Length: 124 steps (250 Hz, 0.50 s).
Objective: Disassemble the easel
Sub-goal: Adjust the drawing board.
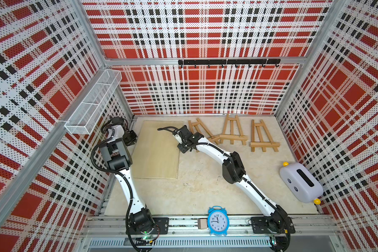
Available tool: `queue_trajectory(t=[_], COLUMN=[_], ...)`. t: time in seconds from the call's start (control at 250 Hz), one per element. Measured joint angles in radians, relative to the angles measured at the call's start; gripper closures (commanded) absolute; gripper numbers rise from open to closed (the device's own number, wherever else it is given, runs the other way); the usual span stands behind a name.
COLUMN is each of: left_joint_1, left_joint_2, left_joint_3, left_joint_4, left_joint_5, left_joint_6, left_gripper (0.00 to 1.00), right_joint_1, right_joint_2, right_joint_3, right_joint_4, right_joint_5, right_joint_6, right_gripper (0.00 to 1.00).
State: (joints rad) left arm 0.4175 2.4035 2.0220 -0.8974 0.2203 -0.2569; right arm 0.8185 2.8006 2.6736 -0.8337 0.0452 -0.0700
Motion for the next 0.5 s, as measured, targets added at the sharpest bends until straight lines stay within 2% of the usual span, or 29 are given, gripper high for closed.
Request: queue_trajectory(t=[0.496], left_joint_1=[0.000], left_joint_2=[-0.018], left_joint_3=[-0.038], left_joint_4=[0.037], left_joint_5=[0.000], left_joint_6=[-0.006], left_gripper=[0.77], right_joint_1=[0.000], right_joint_2=[0.000], right_joint_3=[-0.001], right_joint_4=[0.000], right_joint_5=[0.000], right_joint_6=[-0.012], right_gripper=[0.73])
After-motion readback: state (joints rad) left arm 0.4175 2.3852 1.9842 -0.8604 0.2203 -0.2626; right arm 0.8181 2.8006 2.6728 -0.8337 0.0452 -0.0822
